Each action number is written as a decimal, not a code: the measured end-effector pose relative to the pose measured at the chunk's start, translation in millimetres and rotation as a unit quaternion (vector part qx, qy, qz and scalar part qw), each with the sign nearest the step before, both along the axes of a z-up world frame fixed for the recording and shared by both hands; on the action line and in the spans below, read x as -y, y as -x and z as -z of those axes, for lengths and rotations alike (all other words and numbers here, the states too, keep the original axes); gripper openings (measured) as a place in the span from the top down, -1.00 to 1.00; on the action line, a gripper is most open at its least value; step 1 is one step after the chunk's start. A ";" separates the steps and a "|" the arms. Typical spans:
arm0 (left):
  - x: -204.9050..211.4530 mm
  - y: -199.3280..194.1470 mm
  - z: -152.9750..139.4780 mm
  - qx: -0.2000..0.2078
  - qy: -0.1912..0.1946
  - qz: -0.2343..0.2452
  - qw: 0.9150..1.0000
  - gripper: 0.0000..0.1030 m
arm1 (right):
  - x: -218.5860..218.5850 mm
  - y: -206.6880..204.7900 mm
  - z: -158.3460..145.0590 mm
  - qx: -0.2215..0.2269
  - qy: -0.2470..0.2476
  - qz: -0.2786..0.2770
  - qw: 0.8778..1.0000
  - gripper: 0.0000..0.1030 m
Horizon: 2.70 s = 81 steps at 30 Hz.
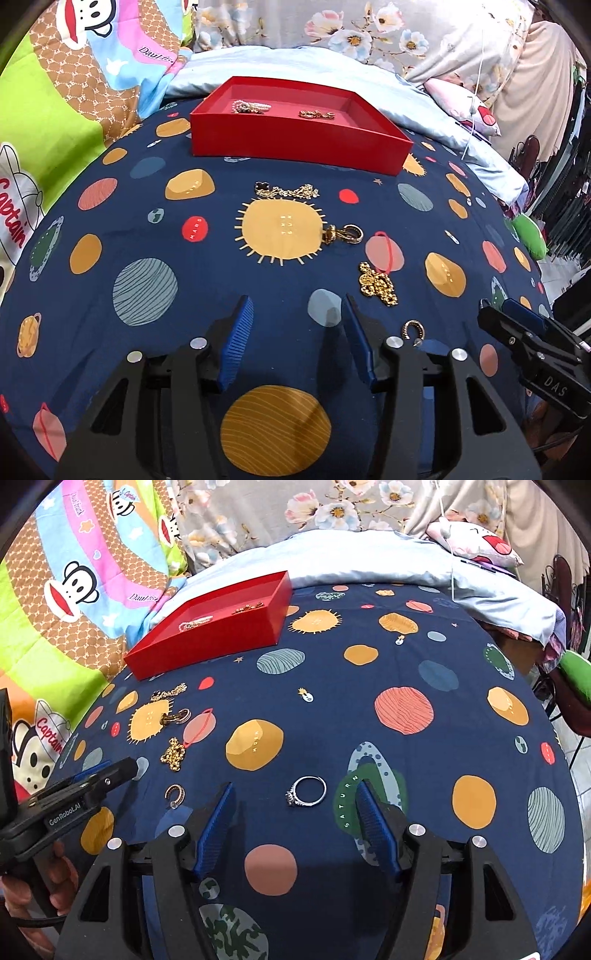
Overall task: Organize jewelry
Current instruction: 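Move both tools back over the remaining rings, then grasp the gold hoop ring with the left tool while the right tool grasps the silver ring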
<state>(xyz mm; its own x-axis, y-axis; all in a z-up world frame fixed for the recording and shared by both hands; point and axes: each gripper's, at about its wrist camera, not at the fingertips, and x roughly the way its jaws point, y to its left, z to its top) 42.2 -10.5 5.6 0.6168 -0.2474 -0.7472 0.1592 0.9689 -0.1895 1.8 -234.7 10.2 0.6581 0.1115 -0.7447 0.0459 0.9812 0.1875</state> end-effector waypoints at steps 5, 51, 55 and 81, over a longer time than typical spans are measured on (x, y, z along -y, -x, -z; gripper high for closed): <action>6.1 -7.8 -3.7 0.001 0.001 0.003 1.000 0.07 | 0.7 -1.6 2.1 -0.004 -0.008 -0.001 1.000 -0.28; 25.1 -55.2 -3.0 -0.019 0.003 0.012 1.000 0.88 | -0.8 -8.9 3.4 -0.003 -0.025 -0.009 1.000 -0.28; 27.4 -58.6 -2.1 -0.019 0.000 0.011 1.000 0.87 | -1.0 -9.0 3.4 -0.003 -0.026 -0.009 1.000 -0.28; 1.0 -17.0 -16.0 -0.009 0.015 0.012 1.000 0.95 | -2.9 -10.6 3.3 -0.007 -0.016 -0.011 1.000 0.15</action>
